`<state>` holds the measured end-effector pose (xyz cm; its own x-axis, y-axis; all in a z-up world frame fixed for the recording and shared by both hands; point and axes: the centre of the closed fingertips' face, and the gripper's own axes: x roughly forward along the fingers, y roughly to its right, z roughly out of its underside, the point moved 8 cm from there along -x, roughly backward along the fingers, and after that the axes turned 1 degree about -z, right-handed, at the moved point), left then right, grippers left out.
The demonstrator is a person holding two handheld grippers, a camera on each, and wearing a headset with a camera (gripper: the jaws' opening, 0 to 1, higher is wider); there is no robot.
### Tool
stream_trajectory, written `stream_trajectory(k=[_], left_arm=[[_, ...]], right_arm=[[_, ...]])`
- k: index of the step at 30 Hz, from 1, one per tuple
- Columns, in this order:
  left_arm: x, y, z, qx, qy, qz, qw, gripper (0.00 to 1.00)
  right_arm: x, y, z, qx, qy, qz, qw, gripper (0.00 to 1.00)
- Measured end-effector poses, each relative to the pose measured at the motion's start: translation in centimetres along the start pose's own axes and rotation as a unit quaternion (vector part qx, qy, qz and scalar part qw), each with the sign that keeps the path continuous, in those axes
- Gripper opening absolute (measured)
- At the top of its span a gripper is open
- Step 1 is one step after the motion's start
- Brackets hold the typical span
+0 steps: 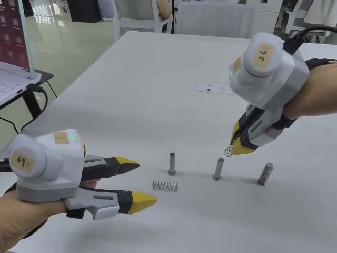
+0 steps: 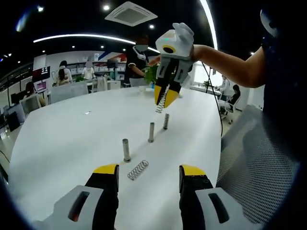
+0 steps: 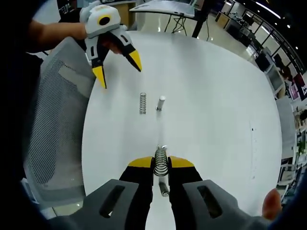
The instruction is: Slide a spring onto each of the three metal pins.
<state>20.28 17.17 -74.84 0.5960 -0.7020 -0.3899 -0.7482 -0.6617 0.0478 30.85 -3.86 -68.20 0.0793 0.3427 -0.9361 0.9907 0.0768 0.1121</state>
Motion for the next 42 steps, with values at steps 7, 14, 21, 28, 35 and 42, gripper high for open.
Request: stream_trajectory(k=[7,14,21,28,35,42], left_arm=[[-0.1,0.0,0.1,-0.005,0.003,-0.007,1.0000,0.50],[-0.1,0.1,0.2,-0.009,0.007,-0.016,0.9998,0.56],[-0.2,0.4,0.4,-0.011,0.009,-0.019,0.9997,0.58],[-0.1,0.4,0.4,-0.009,0.010,-0.018,0.9997,0.59],[0.0,0.4,0.2,-0.008,0.013,-0.019,0.9997,0.59],[0.0,0.5,0.3,-0.009,0.013,-0.017,0.9997,0.59]], right_arm=[[0.3,0.6,0.1,-0.004,-0.013,0.003,0.9999,0.09],[0.8,0.9,0.0,-0.010,-0.026,-0.002,0.9996,0.09],[1.8,1.0,-0.5,-0.024,-0.043,-0.009,0.9988,0.09],[2.6,1.2,-0.7,-0.034,-0.060,-0.017,0.9975,0.09],[3.1,1.2,-0.9,-0.041,-0.072,-0.023,0.9963,0.09],[3.5,1.2,-1.0,-0.043,-0.079,-0.028,0.9955,0.09]])
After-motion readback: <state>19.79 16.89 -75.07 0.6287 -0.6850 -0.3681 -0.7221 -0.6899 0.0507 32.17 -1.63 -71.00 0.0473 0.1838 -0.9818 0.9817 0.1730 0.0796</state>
